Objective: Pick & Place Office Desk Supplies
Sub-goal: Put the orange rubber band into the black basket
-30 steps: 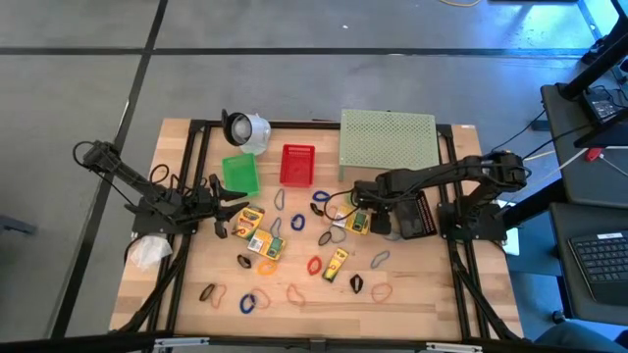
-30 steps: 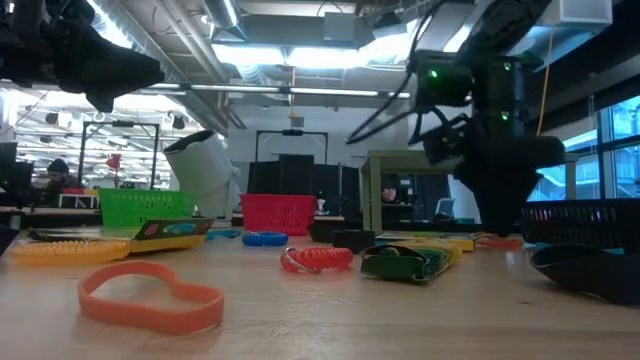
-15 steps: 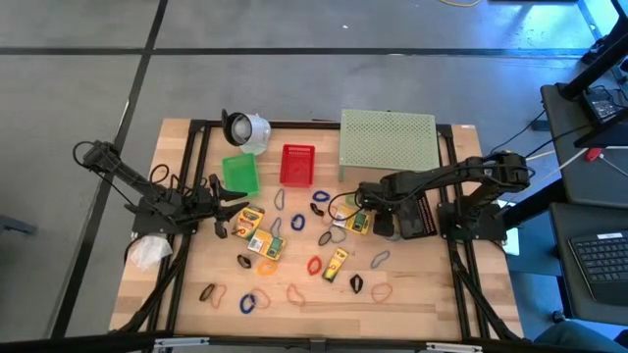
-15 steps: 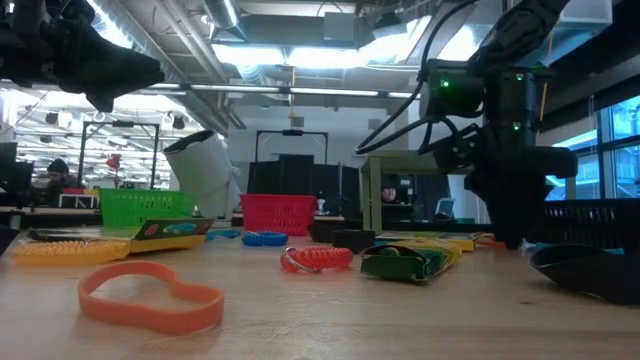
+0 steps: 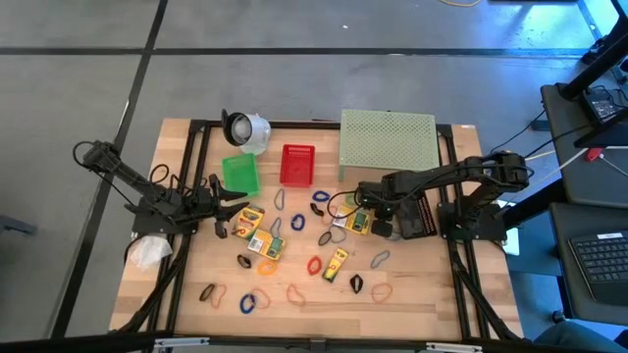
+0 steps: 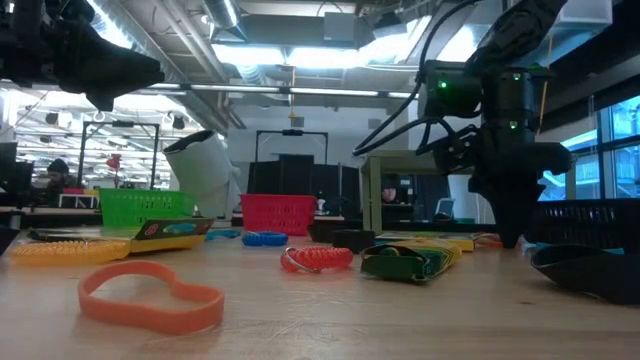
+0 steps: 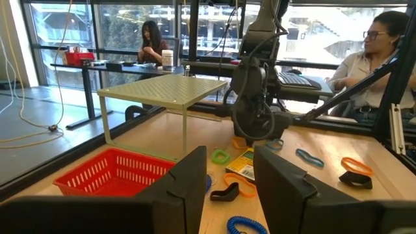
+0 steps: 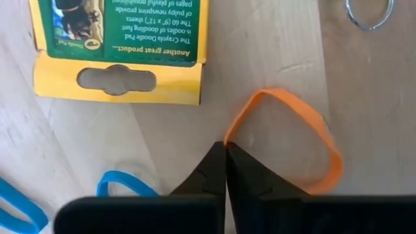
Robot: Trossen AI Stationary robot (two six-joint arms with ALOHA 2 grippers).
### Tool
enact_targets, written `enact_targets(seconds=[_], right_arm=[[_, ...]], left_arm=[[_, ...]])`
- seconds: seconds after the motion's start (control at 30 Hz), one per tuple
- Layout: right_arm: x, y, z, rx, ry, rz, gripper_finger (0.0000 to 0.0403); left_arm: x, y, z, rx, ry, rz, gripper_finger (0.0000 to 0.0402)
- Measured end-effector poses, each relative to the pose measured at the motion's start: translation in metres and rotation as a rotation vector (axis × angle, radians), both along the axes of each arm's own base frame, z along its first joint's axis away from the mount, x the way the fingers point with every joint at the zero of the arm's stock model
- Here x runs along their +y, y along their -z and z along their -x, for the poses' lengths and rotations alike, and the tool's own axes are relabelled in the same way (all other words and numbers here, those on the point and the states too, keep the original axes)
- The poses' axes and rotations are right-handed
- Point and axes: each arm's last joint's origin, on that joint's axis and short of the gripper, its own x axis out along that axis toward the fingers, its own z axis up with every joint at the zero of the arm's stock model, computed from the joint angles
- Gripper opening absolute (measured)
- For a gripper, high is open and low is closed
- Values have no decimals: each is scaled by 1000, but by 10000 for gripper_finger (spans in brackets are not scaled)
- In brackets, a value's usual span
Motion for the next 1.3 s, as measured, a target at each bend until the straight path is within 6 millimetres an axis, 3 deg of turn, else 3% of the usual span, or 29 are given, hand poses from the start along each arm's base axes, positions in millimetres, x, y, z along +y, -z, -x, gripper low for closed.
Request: enact_targets(seconds=[0.27,0.7,1.03,1.3], right_arm=[[0,-11,-13,-54,18,-13,1],[-1,-23,-17,-27,56,15,0],[-2,-66,-12,-149,102,64,0],[-2,-104,17,-222,200,90,0]], left_arm=[[0,0,0,0,-7,1,121],[0,0,0,0,-6,1,121],[0,0,0,-1,-7,2,121],[0,0,0,-1,-6,2,121]])
